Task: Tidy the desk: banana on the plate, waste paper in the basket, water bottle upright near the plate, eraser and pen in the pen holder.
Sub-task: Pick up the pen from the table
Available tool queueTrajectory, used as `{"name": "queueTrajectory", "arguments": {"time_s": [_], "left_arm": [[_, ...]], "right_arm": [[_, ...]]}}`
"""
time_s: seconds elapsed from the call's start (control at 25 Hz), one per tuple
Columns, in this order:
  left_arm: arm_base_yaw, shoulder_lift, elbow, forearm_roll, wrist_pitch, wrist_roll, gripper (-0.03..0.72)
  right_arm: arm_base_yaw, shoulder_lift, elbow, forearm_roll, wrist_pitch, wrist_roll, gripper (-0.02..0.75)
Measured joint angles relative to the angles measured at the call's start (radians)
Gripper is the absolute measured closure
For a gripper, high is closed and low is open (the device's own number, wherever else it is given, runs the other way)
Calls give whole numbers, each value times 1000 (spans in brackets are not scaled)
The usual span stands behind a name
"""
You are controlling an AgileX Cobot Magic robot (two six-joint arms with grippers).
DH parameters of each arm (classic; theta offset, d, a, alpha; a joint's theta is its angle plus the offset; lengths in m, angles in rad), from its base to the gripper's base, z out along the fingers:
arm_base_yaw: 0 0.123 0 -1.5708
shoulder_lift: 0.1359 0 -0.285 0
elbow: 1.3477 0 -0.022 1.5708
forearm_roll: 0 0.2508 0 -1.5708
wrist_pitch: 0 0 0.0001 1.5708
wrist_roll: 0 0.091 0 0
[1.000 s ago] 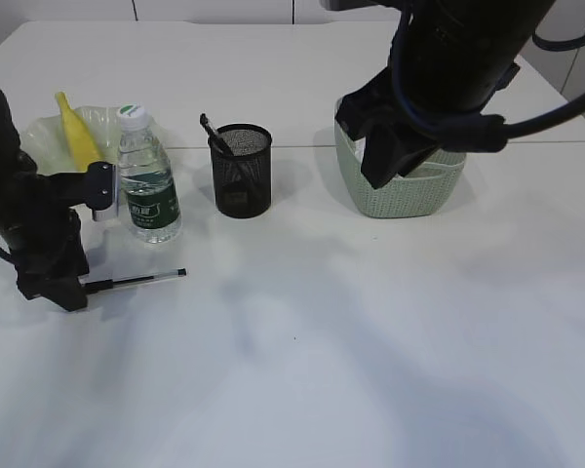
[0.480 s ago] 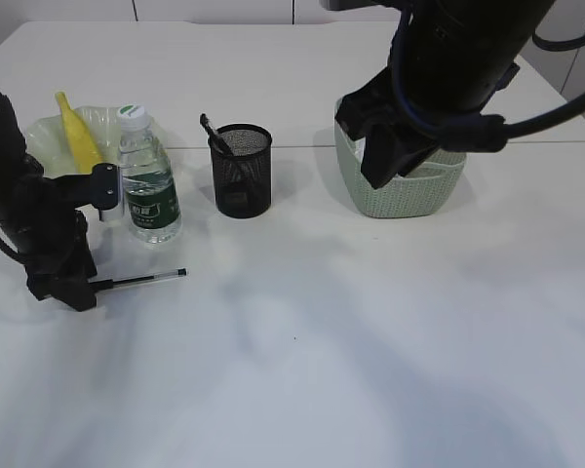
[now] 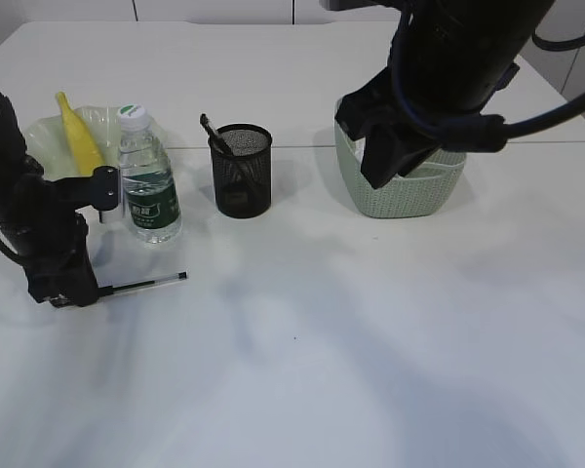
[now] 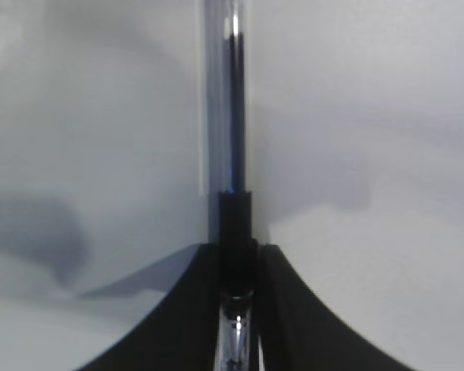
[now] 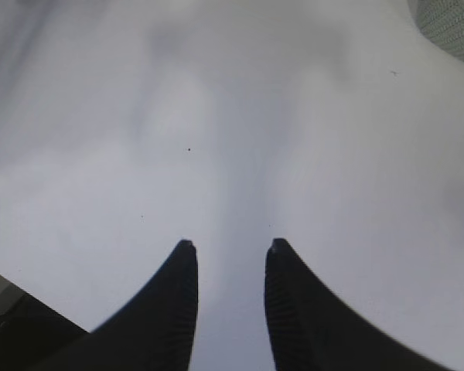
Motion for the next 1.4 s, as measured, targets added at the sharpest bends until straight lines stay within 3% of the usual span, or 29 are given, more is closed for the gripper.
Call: {"name": "queueTrajectory", "arguments": {"time_s": [0.16, 1.4], "left_arm": [[0, 0, 0, -8, 17, 0, 617], [0, -156, 2, -91, 184, 0, 648]], "right_arm": [[0, 0, 0, 0, 0, 0, 508], [0, 0, 0, 4, 0, -9, 508]]}}
